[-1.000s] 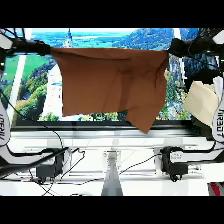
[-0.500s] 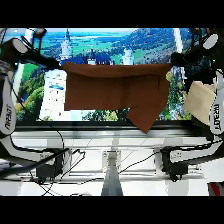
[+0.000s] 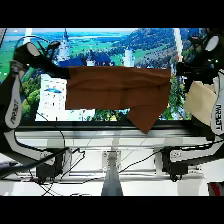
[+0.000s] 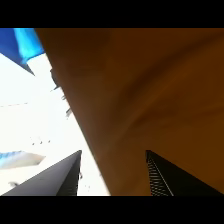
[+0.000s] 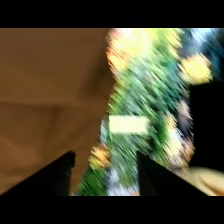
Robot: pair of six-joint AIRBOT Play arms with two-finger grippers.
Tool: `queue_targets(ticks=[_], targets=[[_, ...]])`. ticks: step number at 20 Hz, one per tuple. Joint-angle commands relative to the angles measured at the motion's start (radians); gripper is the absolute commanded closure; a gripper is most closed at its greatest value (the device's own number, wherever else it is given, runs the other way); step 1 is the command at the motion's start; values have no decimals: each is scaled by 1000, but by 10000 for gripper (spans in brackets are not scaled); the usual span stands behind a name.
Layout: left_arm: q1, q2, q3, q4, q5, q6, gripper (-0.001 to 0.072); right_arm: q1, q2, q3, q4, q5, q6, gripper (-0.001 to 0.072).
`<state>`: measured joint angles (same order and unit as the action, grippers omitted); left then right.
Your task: Fold the clothes and pants, and hang the long-sleeved shirts on hangers.
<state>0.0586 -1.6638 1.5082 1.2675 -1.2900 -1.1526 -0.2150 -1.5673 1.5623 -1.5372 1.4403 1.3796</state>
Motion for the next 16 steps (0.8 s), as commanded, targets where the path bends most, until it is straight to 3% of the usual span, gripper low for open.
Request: queue_targets(ticks=[1, 3, 7, 8, 10, 14, 16], targets=[[92, 109, -13, 56, -200, -42, 291, -92, 84, -98, 57, 56, -13, 332], [177, 207, -116, -6, -217, -45, 366, -142, 191, -234, 123, 52, -74, 332], [349, 472, -580, -300, -19, 58, 361, -179, 380, -478, 141, -49, -117, 332], [372, 520, -690, -311, 51, 72, 313, -179, 411, -522, 158, -83, -117, 332], [380, 554, -850, -312, 158, 97, 56, -179, 433, -564, 199, -106, -117, 331], [321, 478, -959, -455, 209, 254, 71, -179, 432, -571, 229, -105, -117, 332], [283, 422, -959, -510, 284, 256, 72, -179, 432, -571, 219, -90, -117, 331]])
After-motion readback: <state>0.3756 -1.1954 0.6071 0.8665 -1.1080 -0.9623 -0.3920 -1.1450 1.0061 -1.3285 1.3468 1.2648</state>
